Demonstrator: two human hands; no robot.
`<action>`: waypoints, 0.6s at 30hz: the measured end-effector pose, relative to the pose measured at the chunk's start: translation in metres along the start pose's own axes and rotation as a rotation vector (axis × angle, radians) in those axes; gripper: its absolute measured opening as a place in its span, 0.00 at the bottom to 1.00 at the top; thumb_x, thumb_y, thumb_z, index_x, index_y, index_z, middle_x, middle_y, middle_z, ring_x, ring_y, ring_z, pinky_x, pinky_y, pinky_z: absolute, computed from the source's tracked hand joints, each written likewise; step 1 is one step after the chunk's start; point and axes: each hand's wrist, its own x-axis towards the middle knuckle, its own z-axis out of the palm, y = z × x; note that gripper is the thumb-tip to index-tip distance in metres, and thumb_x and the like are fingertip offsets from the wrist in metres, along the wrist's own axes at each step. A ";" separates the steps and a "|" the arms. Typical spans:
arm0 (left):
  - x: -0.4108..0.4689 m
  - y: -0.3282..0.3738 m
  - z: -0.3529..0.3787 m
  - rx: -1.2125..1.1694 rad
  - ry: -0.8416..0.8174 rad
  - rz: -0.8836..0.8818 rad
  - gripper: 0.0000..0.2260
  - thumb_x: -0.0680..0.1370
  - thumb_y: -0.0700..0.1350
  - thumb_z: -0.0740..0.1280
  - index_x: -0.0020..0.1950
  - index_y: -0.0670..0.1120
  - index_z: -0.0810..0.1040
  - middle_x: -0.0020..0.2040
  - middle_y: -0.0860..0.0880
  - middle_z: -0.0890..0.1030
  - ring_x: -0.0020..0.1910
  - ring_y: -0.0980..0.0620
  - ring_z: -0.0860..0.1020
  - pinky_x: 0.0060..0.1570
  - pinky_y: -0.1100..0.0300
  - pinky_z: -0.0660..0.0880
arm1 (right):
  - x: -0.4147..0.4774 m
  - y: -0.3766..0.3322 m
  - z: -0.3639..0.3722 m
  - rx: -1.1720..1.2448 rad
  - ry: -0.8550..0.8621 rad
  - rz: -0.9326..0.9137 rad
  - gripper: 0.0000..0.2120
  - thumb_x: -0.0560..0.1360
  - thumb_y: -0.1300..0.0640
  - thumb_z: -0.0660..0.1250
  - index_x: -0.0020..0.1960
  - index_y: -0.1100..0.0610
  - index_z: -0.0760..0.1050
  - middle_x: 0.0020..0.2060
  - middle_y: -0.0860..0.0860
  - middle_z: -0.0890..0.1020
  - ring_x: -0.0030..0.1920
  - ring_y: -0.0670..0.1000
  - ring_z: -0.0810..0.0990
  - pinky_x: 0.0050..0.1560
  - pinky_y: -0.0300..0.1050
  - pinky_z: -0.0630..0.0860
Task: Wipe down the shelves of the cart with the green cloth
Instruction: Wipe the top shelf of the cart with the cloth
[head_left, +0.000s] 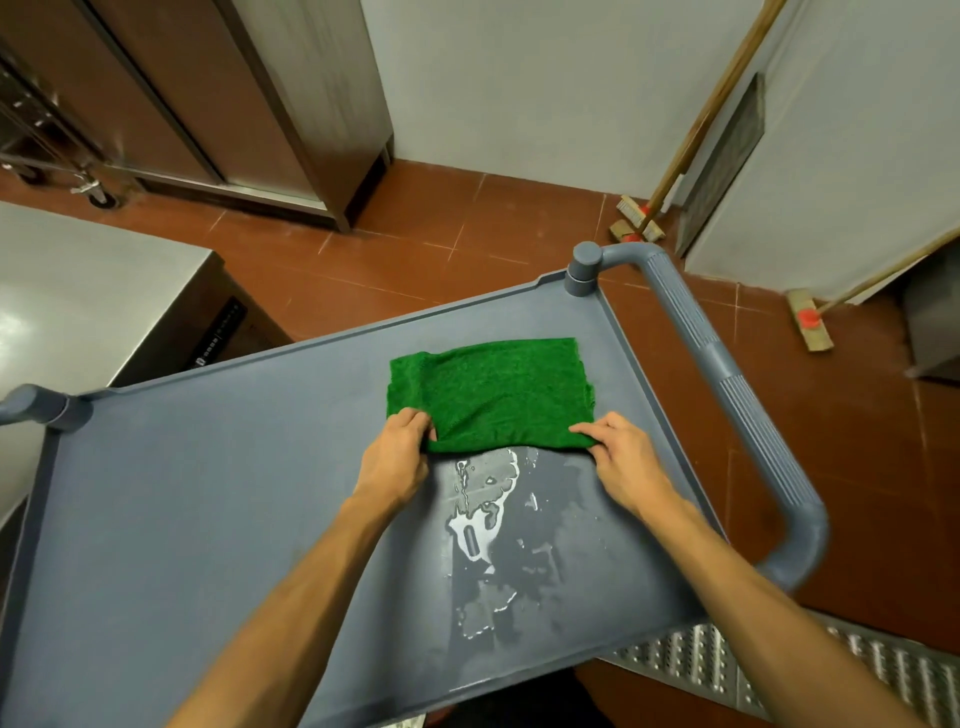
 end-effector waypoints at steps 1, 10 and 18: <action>-0.006 0.000 0.002 0.004 -0.004 0.001 0.13 0.70 0.30 0.61 0.47 0.46 0.72 0.53 0.46 0.76 0.52 0.44 0.73 0.45 0.51 0.74 | -0.008 0.001 0.003 0.001 0.008 0.002 0.18 0.79 0.67 0.61 0.63 0.52 0.79 0.47 0.48 0.74 0.45 0.49 0.73 0.46 0.38 0.67; -0.058 -0.004 0.015 -0.002 -0.014 0.035 0.11 0.70 0.31 0.62 0.47 0.45 0.73 0.55 0.46 0.75 0.53 0.44 0.73 0.45 0.50 0.75 | -0.069 0.005 0.024 0.006 0.055 0.015 0.17 0.78 0.68 0.62 0.61 0.54 0.81 0.47 0.48 0.74 0.47 0.53 0.75 0.48 0.40 0.68; -0.107 -0.007 0.023 -0.001 -0.033 0.061 0.11 0.71 0.31 0.62 0.49 0.44 0.74 0.55 0.46 0.76 0.54 0.44 0.74 0.47 0.51 0.75 | -0.112 0.005 0.036 0.014 0.048 0.057 0.17 0.78 0.67 0.62 0.60 0.52 0.81 0.48 0.50 0.77 0.49 0.54 0.77 0.51 0.44 0.72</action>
